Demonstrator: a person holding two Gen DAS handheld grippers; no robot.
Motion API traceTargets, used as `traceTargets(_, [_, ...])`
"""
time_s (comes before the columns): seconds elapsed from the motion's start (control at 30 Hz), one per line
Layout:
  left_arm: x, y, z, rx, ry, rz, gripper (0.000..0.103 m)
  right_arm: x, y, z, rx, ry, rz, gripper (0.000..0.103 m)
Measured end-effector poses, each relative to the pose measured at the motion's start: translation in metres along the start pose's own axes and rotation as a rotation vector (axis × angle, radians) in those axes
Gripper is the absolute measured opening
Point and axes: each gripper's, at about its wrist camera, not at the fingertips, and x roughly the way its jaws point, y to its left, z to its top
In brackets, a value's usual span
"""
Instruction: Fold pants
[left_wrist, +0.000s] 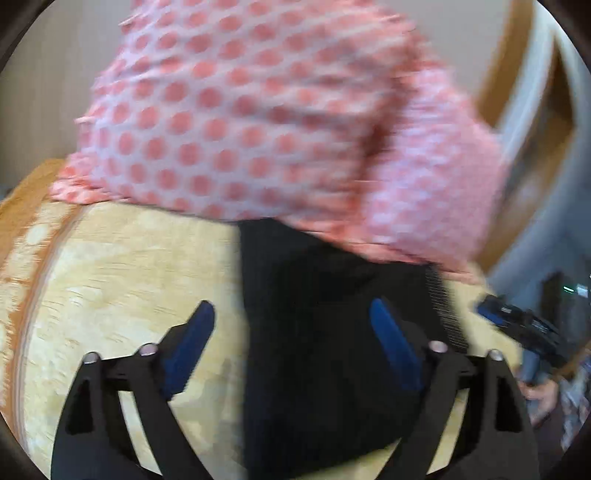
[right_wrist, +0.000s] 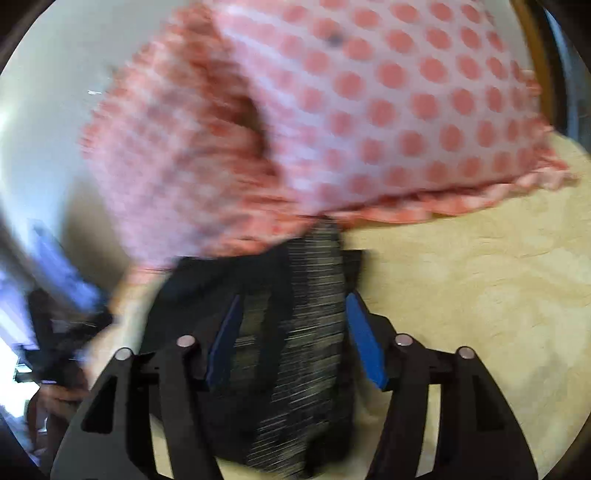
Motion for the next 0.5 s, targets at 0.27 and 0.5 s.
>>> traceTargets(0.27, [0.055,-0.02,-0.047,0.052,0.193,0.02,0.095,0.046,-0.015,-0.038,0.066,0.183,-0.073,0.07])
traceTargets(0.5, [-0.006,-0.045,-0.073,0.131,0.103,0.147,0.102,-0.02,0.052,-0.08,-0.179,0.012,-0.275,0.101])
